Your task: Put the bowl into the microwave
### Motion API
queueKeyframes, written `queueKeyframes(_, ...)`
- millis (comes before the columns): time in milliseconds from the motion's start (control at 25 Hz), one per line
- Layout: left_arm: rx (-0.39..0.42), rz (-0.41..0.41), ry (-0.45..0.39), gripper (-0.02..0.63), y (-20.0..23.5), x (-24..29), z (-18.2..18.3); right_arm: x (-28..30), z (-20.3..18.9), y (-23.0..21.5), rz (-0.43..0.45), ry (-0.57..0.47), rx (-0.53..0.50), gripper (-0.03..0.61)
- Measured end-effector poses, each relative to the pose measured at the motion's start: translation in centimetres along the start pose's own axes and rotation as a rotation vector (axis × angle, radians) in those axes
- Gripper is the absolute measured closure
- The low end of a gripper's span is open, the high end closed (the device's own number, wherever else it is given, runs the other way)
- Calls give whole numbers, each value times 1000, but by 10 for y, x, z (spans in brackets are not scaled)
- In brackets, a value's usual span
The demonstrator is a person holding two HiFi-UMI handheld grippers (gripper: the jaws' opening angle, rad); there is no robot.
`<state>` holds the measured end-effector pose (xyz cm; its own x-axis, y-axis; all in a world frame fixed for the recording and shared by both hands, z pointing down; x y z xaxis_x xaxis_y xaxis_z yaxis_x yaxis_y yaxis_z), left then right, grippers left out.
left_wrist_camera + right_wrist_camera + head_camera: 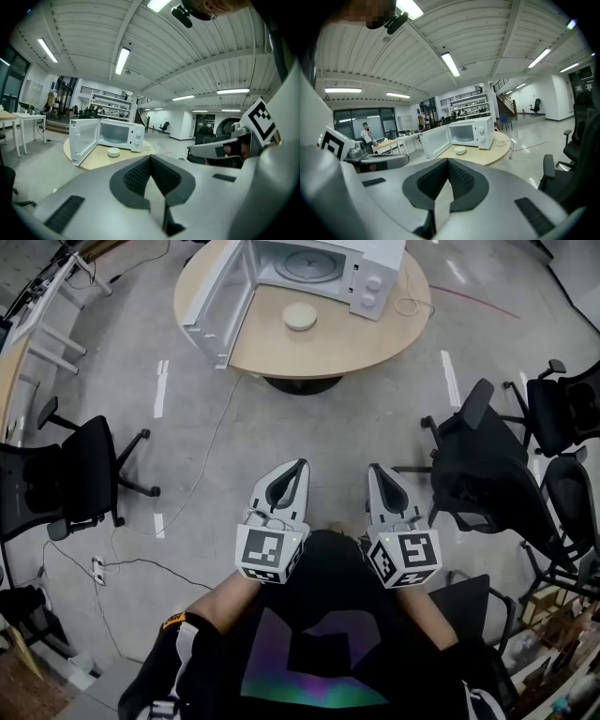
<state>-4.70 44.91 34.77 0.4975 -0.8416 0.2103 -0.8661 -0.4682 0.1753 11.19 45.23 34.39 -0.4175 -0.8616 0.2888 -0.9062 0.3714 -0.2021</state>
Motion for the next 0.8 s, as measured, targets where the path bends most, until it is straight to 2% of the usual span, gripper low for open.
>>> queueKeyframes(80, 1, -8, -2, 569, 10, -1, 2, 8, 1, 5, -14, 0, 18, 563)
queueKeyframes(520, -19, -59, -3, 571, 64, -13, 1, 36, 0, 49, -71, 26, -24, 563)
queueKeyframes(800, -32, -45, -18, 571, 87, -26, 2, 48, 0, 72, -61, 37, -43, 563)
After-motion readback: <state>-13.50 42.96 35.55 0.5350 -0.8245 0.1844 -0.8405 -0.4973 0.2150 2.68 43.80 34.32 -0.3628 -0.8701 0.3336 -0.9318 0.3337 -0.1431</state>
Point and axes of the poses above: the fingertips, and each gripper's own axes: x forward along the fingers, y to its left, z out of its top, the point moved 5 cm from there along -x, backward along the fingers, and after that the axes turned 2 degrees about -y, right-handed, at the moved point
